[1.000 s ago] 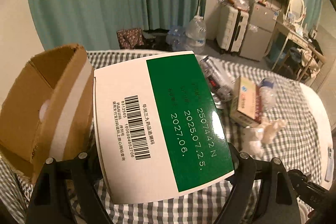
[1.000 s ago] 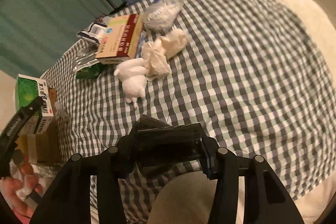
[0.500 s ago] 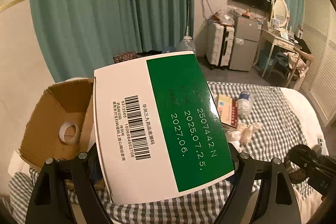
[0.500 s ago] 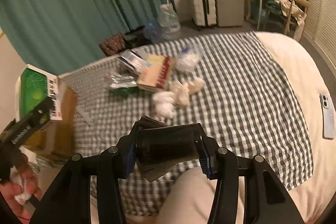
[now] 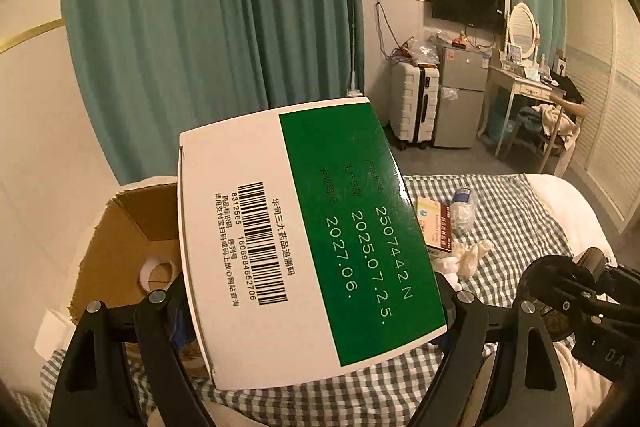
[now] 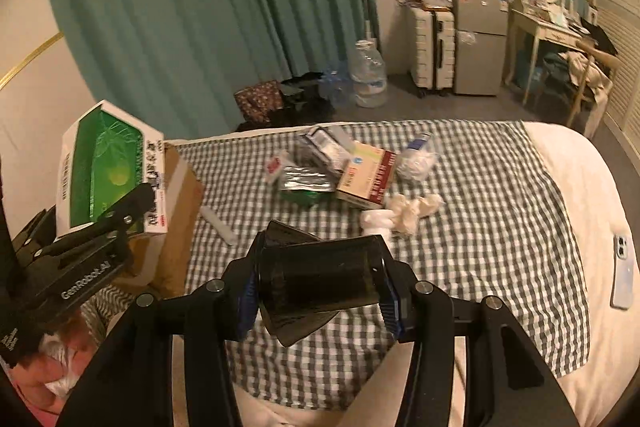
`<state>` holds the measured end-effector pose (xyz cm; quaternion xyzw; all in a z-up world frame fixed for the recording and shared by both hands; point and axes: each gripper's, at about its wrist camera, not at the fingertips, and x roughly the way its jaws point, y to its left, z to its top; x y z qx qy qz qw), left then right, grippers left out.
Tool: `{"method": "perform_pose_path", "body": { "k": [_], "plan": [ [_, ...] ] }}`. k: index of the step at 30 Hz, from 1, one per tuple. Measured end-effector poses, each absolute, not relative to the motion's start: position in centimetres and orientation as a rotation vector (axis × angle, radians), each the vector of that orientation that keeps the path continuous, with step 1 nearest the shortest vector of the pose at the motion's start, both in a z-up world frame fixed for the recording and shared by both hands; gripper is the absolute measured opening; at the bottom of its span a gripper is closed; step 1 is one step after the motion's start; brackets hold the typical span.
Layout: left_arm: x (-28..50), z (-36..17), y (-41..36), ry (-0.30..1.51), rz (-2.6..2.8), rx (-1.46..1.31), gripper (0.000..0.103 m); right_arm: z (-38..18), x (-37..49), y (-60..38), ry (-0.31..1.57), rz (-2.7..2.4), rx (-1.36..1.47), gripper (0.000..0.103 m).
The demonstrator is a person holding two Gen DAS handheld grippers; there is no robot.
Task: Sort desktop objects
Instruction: 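Carry the green box and black case toward the cardboard box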
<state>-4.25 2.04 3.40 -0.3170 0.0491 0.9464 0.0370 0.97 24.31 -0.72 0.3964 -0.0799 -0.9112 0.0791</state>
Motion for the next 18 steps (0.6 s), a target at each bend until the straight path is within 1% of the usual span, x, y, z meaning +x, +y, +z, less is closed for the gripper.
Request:
{"method": "perform_pose_path", "body": {
  "k": [9, 18],
  "plan": [
    [-5.0, 3.4, -2.8, 0.082, 2.975, -1.006, 0.087, 0.3, 0.2, 18.5, -0.135, -2.62, 1.161, 0.048],
    [-6.6, 2.7, -9.7, 0.001, 3.066, -1.059, 0.087, 0.2, -2.0, 12.3, -0.036, -2.516, 1.165, 0.048]
  ]
}}
